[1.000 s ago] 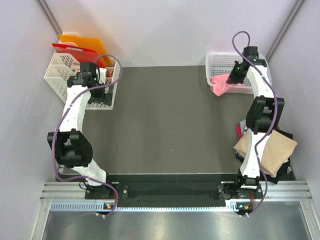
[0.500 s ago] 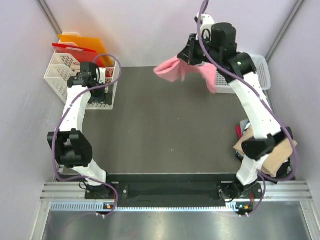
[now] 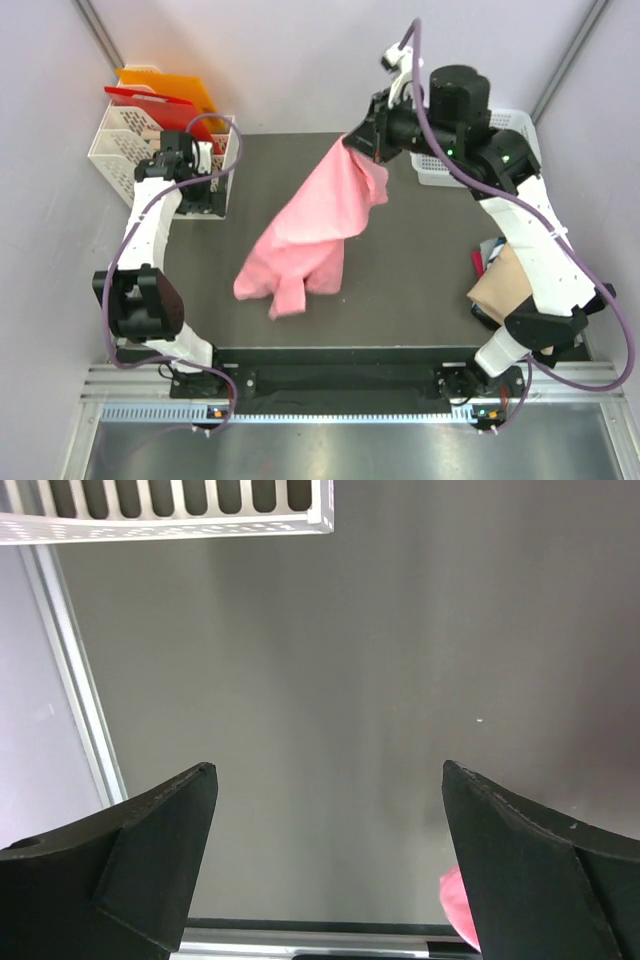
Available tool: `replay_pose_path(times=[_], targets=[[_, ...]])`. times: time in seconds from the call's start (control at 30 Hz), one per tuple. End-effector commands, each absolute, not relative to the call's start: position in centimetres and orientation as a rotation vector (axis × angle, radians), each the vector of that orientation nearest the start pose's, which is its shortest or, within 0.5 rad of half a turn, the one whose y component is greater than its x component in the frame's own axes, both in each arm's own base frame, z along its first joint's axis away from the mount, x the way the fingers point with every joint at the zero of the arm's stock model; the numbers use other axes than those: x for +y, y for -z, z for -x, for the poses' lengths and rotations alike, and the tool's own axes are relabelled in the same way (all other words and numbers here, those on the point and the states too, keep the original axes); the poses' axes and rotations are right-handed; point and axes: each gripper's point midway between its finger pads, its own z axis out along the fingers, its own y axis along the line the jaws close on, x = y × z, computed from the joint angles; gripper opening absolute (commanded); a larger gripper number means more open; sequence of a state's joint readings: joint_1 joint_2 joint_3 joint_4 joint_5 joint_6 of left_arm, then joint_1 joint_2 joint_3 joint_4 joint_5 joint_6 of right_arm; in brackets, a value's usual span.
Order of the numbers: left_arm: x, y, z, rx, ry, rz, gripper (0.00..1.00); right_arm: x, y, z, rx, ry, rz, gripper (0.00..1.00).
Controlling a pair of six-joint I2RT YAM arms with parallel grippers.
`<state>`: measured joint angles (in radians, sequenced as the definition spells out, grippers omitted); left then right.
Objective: Fold and stack the t-shirts
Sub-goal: Move the tshirt to the center of the board
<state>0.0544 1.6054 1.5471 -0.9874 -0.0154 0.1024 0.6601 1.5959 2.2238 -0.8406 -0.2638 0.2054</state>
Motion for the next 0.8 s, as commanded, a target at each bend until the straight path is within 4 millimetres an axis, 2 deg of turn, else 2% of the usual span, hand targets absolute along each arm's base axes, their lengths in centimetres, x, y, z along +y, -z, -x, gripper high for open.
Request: replay_pose_path(times=[0.0, 0.03, 0.1, 0.13, 0.23, 0.27, 0.3, 0.37, 0.4, 0.43, 0.47, 0.5, 0.53, 0.63, 0.67, 0.7, 0.73, 0.77], targets=[[2.7, -21.5, -36.6, 2.515, -0.070, -0.042, 0.98, 29.5, -44.5, -28.9, 1.851, -0.816, 0.617, 0.00], [2.2, -21.6, -36.3, 2.514, -0.036, -0.059, 0.98, 29.6, -42.0, -29.1, 1.924, -0.805, 0.610, 0.00], [2.0, -21.7, -36.0, 2.513, -0.025, -0.072, 0.98, 29.9, -39.2, -29.8, 1.991, -0.782, 0.603, 0.00], [1.8, -21.9, -35.8, 2.506, -0.015, -0.077, 0.98, 30.0, -36.5, -30.1, 2.057, -0.763, 0.596, 0.00], [1.4, -22.4, -35.2, 2.495, 0.010, -0.101, 0.97, 30.7, -31.9, -32.4, 2.143, -0.708, 0.580, 0.00], [1.3, -22.5, -35.0, 2.494, 0.018, -0.114, 0.97, 31.0, -31.1, -33.2, 2.151, -0.703, 0.576, 0.00], [1.2, -22.5, -34.8, 2.494, 0.025, -0.127, 0.96, 31.6, -28.9, -35.0, 2.189, -0.688, 0.566, 0.00], [0.7, -23.0, -34.5, 2.481, 0.056, -0.144, 0.96, 32.6, -28.9, -37.2, 2.180, -0.693, 0.555, 0.00], [0.5, -23.0, -34.3, 2.482, 0.065, -0.165, 0.95, 33.5, -26.4, -39.1, 2.224, -0.679, 0.555, 0.00], [0.4, -23.2, -34.1, 2.480, 0.074, -0.173, 0.95, 33.9, -28.4, -40.8, 2.171, -0.683, 0.528, 0.00], [-0.3, -23.4, -34.0, 2.471, 0.117, -0.204, 0.94, 34.2, -28.5, -42.2, 2.161, -0.682, 0.511, 0.00], [-0.7, -23.4, -33.7, 2.476, 0.131, -0.237, 0.93, 34.7, -26.3, -44.1, 2.199, -0.675, 0.485, 0.00], [-1.0, -23.7, -33.6, 2.468, 0.146, -0.259, 0.92, 35.3, -28.9, -45.4, 2.127, -0.701, 0.460, 0.00], [-4.0, -24.4, -32.6, 2.452, 0.205, -0.425, 0.91, 36.9, -29.1, -48.1, 2.086, -0.806, 0.390, 0.00], [-5.9, -24.5, -32.3, 2.435, 0.209, -0.524, 0.91, 37.4, -28.2, -48.3, 2.099, -0.851, 0.381, 0.00], [-6.3, -24.4, -32.2, 2.435, 0.163, -0.559, 0.91, 37.1, -26.4, -48.6, 2.155, -0.891, 0.315, 0.04], [-7.0, -24.1, -32.2, 2.432, 0.148, -0.599, 0.91, 37.2, -25.4, -48.7, 2.181, -0.933, 0.295, 0.22], [-8.8, -23.9, -31.9, 2.417, 0.149, -0.679, 0.91, 37.6, -23.8, -48.1, 2.231, -0.999, 0.298, 0.69]])
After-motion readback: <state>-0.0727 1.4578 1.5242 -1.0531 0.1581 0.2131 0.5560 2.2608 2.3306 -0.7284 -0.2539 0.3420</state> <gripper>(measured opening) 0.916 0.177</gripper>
